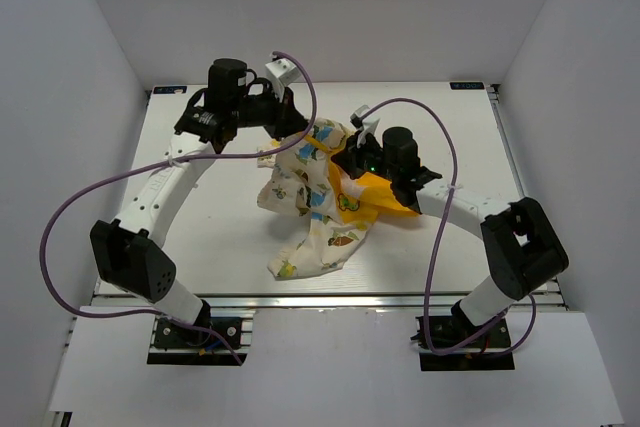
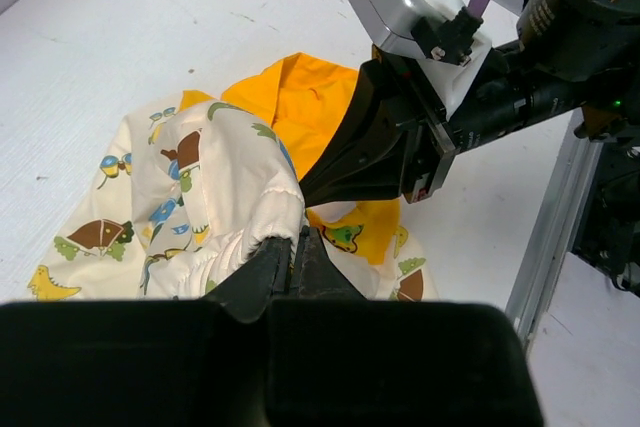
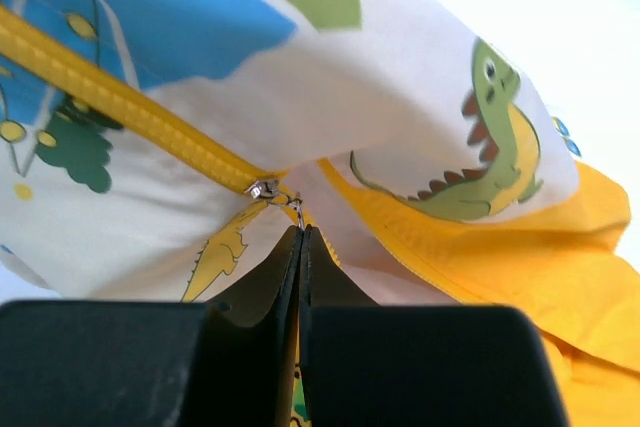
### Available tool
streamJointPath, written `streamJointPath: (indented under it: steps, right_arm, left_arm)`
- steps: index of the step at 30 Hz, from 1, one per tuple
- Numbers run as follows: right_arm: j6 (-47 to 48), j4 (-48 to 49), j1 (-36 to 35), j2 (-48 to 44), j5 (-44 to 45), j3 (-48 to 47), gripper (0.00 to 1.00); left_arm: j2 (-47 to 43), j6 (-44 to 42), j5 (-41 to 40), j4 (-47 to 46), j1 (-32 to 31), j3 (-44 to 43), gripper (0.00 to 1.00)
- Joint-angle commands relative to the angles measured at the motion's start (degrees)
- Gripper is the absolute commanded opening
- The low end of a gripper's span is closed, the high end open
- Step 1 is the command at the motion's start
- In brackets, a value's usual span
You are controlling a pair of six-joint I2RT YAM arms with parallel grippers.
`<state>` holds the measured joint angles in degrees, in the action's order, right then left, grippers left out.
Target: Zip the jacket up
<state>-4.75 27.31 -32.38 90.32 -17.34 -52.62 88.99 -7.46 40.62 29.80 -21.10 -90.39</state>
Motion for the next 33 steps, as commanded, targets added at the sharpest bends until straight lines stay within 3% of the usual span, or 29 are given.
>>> streamJointPath:
  steps: [1,11,18,22,26,31,32,33]
  right_arm:
    - [1.24,-4.62,0.12,-0.68,5.82,-1.43,0.00]
    - [-1.56,-15.36,2.67,3.37,10.93,-2.23,0.00]
    - [-4.82,-23.69,12.76,1.79,13.04,-2.66,0.00]
    - [-4.12,-29.66,17.87,0.38,18.47,-2.84,0.00]
    - [-4.73,-31.43,26.29,0.64,15.96,-3.01,0.00]
    - [-0.54,-30.83,27.02,-1.64,12.08,-3.19,0.00]
    - [-0.26,-30.83,27.02,-2.08,10.59,-3.36,0.00]
    - [-0.17,-30.56,27.02,-3.13,7.70,-3.45,0.00]
  left_arm:
    - [-4.61,0.61,-1.68,-2.72,0.45,0.74,0.00]
    - [-10.59,3.33,-15.03,-4.75,0.98,2.49,0.00]
    - [-12.44,8.94,-23.11,-10.53,2.47,10.47,0.00]
    - [-13.84,12.73,-29.88,-13.18,5.35,15.40,0.00]
    - [-14.72,16.07,-30.43,-15.30,10.63,18.93,0.00]
    - [-12.44,17.57,-25.08,-18.20,14.25,21.57,0.00]
    - [-11.65,17.48,-24.19,-18.11,14.25,21.40,0.03]
    - [-9.91,17.57,-23.84,-17.42,14.25,21.05,0.21]
